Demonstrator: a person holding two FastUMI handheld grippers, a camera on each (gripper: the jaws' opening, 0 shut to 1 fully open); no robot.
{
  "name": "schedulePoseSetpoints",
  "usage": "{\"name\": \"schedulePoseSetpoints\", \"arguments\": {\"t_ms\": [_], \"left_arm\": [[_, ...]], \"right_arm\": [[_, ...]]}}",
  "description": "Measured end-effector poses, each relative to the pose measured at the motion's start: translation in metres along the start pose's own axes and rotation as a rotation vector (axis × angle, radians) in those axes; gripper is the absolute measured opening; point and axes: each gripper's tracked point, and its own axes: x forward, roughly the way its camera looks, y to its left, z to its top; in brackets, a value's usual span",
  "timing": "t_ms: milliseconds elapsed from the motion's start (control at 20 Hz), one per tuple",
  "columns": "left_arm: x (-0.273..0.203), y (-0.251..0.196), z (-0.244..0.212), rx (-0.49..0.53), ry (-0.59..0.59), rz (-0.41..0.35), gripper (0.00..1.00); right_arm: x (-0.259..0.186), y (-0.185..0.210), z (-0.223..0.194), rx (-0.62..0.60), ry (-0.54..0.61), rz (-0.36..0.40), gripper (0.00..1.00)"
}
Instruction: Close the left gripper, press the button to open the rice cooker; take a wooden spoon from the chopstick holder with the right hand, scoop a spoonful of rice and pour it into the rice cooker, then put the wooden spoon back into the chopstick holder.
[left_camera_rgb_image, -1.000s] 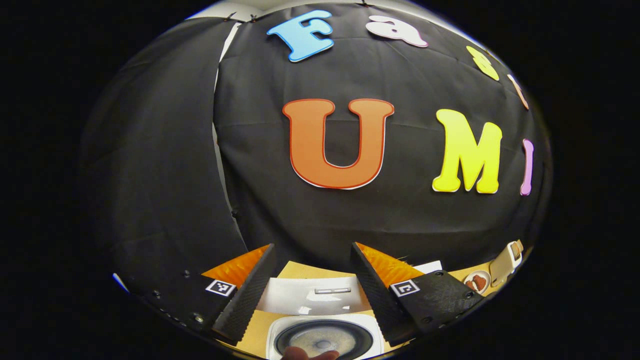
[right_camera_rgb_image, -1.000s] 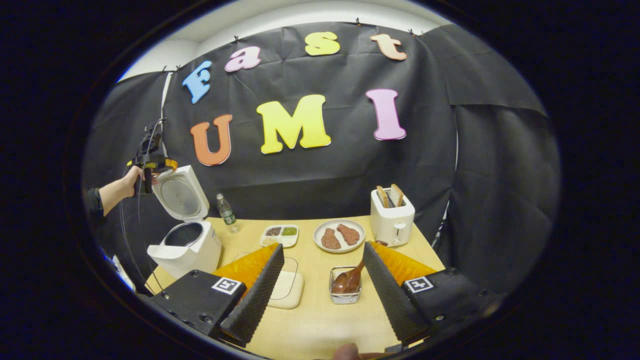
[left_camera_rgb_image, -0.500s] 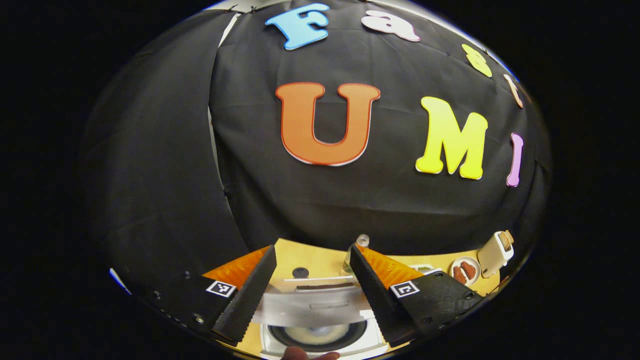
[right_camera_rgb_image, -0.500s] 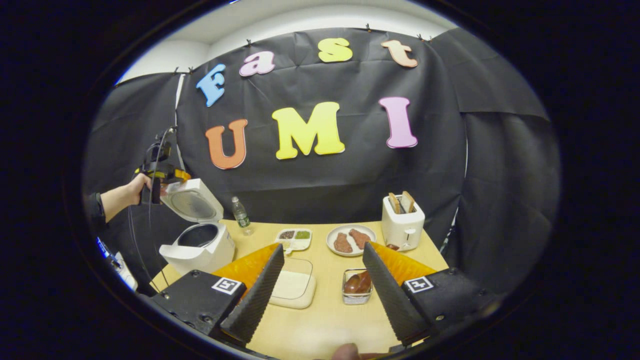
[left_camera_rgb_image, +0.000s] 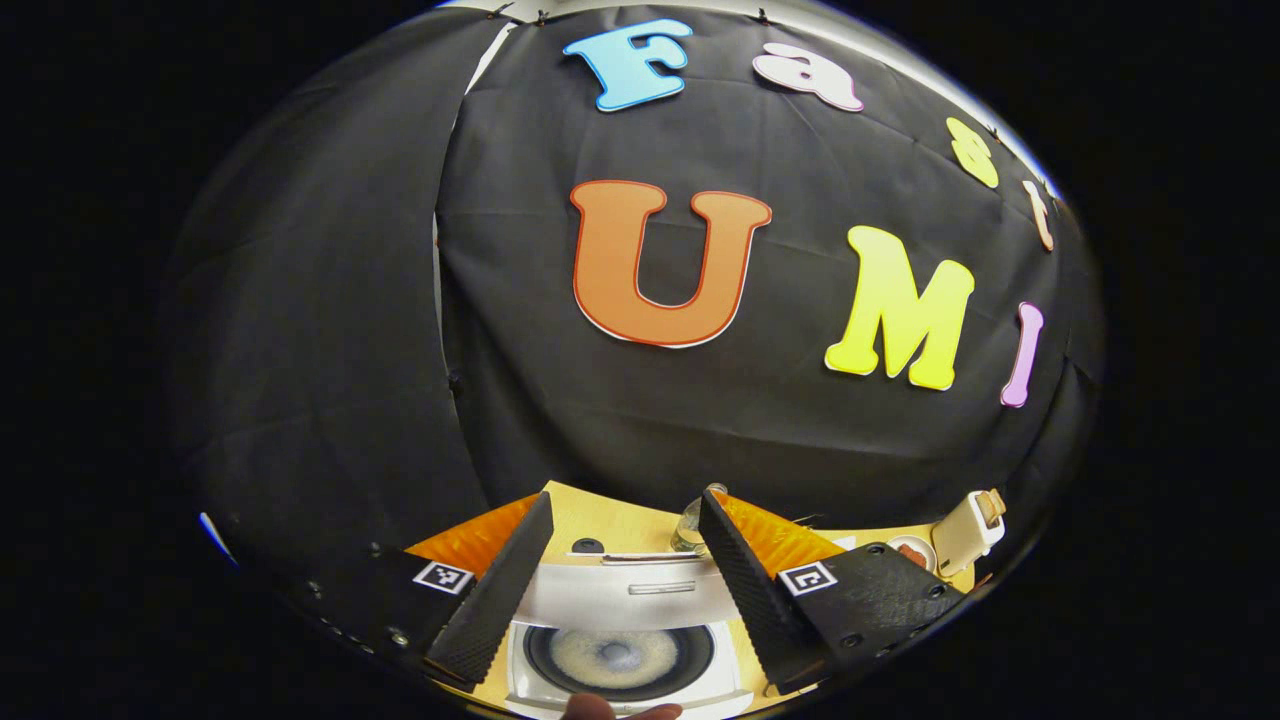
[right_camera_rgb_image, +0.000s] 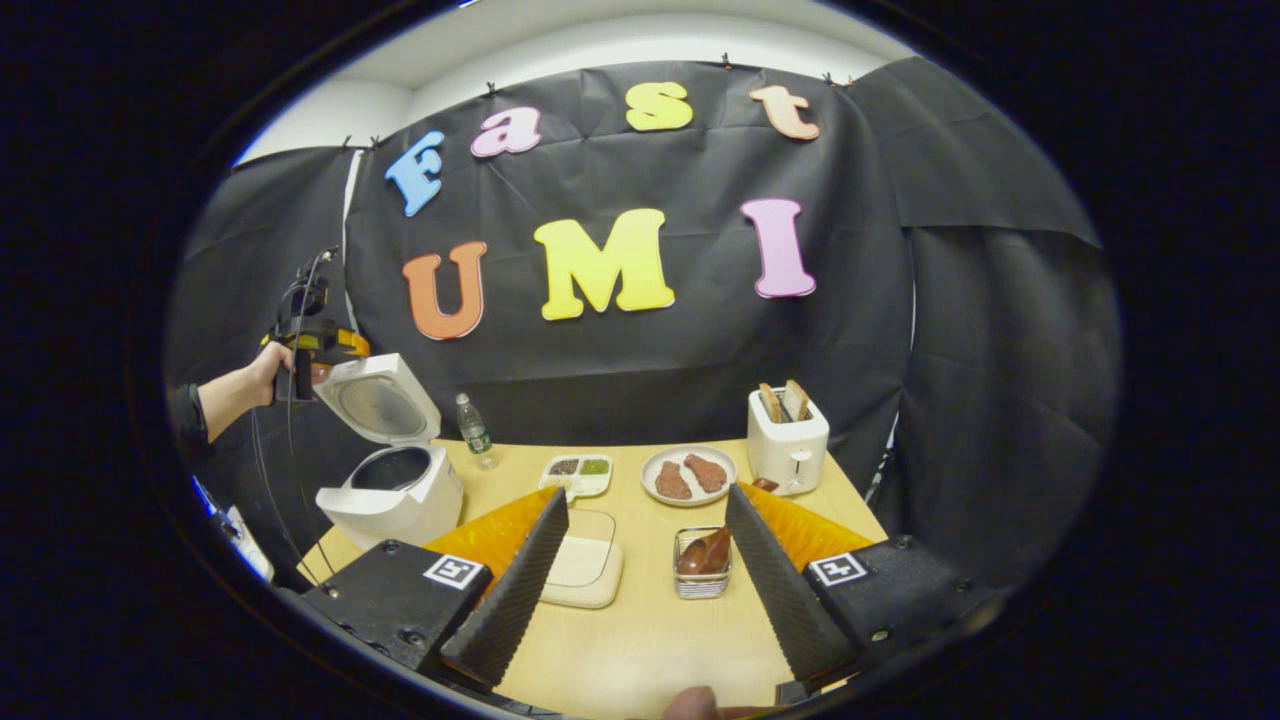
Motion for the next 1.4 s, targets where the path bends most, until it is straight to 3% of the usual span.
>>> {"name": "schedulePoseSetpoints", "arguments": {"t_ms": [350, 500, 900, 1400], "left_arm": [[-0.020, -0.001, -0.047, 0.013, 0.140, 0.011, 0.95], [-0.039, -0.006, -0.092, -0.033, 0.221, 0.000, 0.95], [-0.067, -0.003, -0.191, -0.060, 0.288, 0.020, 0.97], [-0.078, -0.009, -0.229, -0.039, 0.367, 0.017, 0.97]], "right_arm": [[-0.004, 0.006, 0.000, 0.012, -0.013, 0.002, 1.00], [-0.004, 0.017, -0.010, 0.011, 0.006, 0.022, 0.99], [-0.008, 0.042, -0.024, -0.019, 0.041, 0.076, 1.00], [-0.007, 0.051, -0.038, -0.016, 0.071, 0.096, 1.00]]}}
